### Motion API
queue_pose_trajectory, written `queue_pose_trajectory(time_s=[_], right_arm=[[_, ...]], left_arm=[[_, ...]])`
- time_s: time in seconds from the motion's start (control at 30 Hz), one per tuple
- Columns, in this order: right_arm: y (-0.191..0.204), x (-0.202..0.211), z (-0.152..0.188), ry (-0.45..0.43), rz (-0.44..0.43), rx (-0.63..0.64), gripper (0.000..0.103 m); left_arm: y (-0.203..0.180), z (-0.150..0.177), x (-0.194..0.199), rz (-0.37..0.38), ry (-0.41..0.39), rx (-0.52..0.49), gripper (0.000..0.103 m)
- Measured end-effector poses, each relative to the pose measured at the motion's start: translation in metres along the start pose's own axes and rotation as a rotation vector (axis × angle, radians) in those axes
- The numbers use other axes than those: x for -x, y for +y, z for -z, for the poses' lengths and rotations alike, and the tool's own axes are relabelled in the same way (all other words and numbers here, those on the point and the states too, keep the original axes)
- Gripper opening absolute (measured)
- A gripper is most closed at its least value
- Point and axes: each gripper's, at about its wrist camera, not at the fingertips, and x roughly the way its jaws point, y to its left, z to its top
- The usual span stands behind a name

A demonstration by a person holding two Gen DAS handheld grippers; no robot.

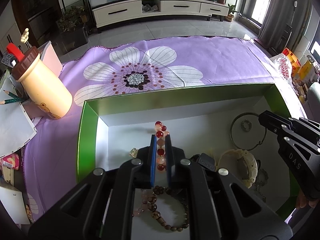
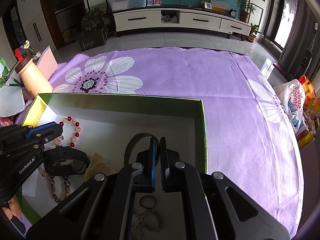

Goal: Organize jewelry
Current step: 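Open the left tool to drop the red bracelet while the right tool releases the bangle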

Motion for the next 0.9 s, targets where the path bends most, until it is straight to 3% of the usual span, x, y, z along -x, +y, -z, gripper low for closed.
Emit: queue_pose_trajectory(time_s=[0.33, 0.83, 0.9], right_arm=[[0.0013, -0.0004, 0.0, 0.001, 0.001, 0.006, 0.004], [0.0019, 0.0, 0.0, 0.005, 0.006, -0.001, 0.005], [0.0012, 0.0008, 0.0001, 0.005, 0.001, -0.002, 0.005]], left_arm=[[0.0008, -0.0009, 0.0003, -0.005, -0.003, 0.005, 0.008], [0.0024, -0.0008, 0.0015, -0.008, -0.009, 0.018, 0.026], [0.002, -0.0009, 0.0027, -0.013, -0.013, 0.014, 0.034]])
